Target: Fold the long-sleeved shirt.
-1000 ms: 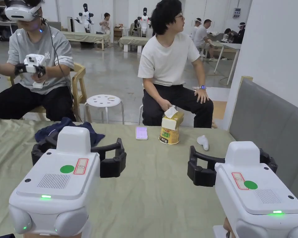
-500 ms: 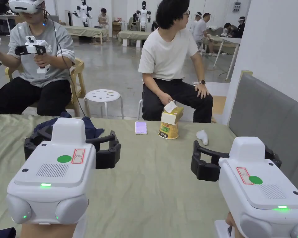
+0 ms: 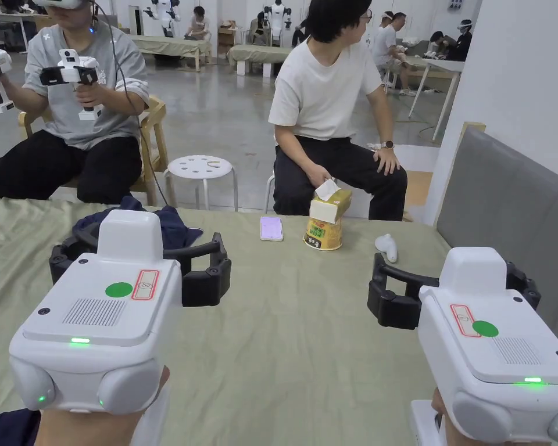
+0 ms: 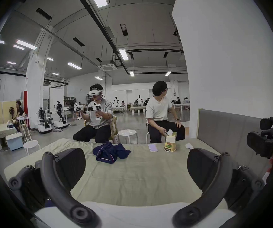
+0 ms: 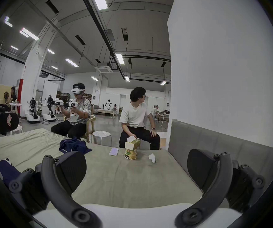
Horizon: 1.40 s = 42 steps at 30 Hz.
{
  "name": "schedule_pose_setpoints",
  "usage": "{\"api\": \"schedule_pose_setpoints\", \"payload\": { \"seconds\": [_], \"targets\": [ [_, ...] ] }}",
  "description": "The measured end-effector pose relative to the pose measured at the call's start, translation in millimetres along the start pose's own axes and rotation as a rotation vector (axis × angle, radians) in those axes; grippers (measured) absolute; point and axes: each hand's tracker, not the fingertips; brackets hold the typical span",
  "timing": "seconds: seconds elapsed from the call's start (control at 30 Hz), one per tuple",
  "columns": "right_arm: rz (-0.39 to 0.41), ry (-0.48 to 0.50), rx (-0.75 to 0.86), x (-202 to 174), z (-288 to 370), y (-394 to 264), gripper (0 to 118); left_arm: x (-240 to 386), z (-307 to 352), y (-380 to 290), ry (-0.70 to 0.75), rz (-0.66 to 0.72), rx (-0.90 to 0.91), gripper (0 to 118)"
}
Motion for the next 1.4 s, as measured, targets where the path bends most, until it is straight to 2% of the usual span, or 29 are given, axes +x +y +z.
{"api": "schedule_pose_setpoints", "payload": {
  "seconds": [0.23, 0.3, 0.37, 0.47, 0.63, 1.4],
  "targets": [
    [0.018, -0.004, 0.010, -0.7, 1.8, -0.3, 118, -0.6, -3.0, -1.7, 0.018, 0.021, -0.011, 111],
    [0.053, -0.024, 0.017, -2.0, 1.5, 0.1, 118, 2.5, -2.8, -3.1, 0.020, -0.018, -0.004, 111],
    [0.056, -0.014, 0.024, -2.7, 1.8, 0.5, 118, 5.7, -2.9, -3.4, 0.032, -0.042, 0.003, 111],
    [0.048, -0.006, 0.024, -2.6, 1.7, 1.0, 118, 5.4, -2.6, -2.6, 0.025, -0.024, 0.005, 111],
    [0.077, -0.032, 0.037, -5.0, 4.2, 0.7, 118, 4.6, -0.9, -1.6, 0.004, -0.012, 0.010, 111],
    [0.022, -0.015, 0.036, -7.6, 9.4, -5.2, 118, 2.3, -1.3, -2.3, -0.010, -0.003, 0.010, 111]
  ]
}}
